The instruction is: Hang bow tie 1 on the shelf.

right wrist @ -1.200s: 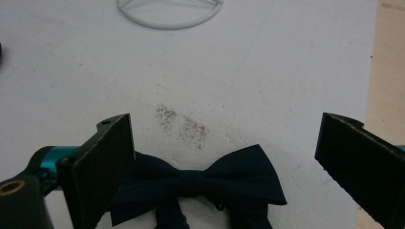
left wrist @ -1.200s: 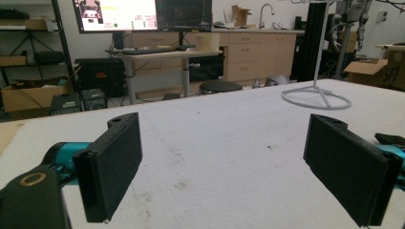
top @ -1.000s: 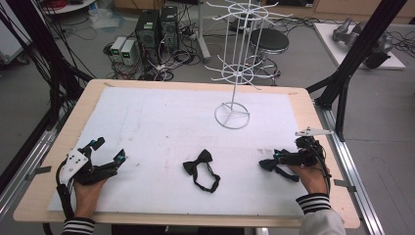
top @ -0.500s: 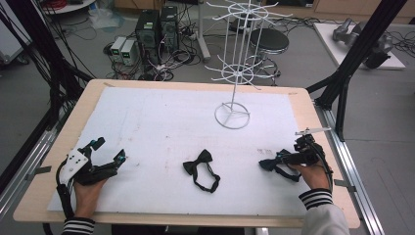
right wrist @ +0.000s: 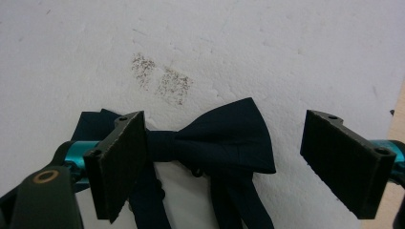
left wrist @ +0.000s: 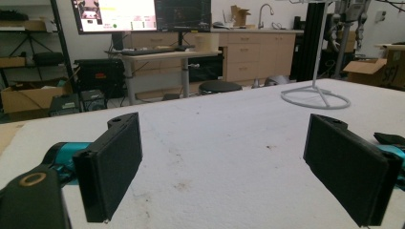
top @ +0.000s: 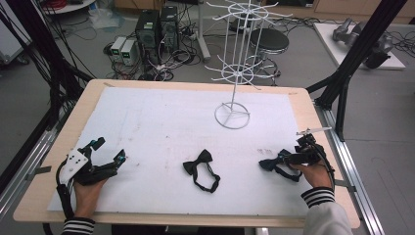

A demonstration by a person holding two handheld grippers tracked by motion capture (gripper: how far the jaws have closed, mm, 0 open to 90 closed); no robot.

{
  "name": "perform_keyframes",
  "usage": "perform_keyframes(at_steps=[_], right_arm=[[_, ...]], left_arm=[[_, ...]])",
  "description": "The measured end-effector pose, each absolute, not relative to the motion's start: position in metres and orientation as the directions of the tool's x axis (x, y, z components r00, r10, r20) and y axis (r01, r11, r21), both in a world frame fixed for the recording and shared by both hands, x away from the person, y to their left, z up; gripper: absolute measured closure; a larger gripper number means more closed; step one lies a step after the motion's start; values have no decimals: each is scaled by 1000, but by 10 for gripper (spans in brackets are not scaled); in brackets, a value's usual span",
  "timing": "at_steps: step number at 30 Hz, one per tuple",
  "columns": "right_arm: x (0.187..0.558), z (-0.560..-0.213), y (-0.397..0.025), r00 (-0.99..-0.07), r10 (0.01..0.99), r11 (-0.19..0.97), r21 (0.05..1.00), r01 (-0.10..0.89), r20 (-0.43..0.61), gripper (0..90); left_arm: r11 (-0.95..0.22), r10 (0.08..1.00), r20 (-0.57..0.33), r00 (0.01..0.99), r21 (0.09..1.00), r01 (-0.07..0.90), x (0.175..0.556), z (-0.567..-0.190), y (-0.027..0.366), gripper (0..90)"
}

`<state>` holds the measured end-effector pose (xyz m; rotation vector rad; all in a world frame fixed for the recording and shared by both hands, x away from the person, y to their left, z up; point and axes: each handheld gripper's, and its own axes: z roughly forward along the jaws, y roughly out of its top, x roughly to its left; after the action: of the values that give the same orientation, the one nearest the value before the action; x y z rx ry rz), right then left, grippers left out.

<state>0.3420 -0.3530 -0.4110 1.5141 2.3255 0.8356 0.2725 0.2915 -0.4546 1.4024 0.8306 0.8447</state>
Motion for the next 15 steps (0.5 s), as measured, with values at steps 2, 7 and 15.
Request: perform_keyframes(at_steps=[2, 7, 15], right_arm=[[343, -412, -353, -432, 895, 299, 577, 760, 106, 168], [346, -415, -353, -430, 897, 313, 542, 780, 101, 225], [349, -418, -356, -418, 896, 294, 502, 813, 151, 293]], left_arm=[[-8, 880, 10, 475, 1000, -7, 272, -454, 292, 134], [-3, 880, 7, 474, 1000, -9, 272, -455, 291, 134], [-3, 880, 7, 474, 1000, -8, 272, -455, 291, 134]])
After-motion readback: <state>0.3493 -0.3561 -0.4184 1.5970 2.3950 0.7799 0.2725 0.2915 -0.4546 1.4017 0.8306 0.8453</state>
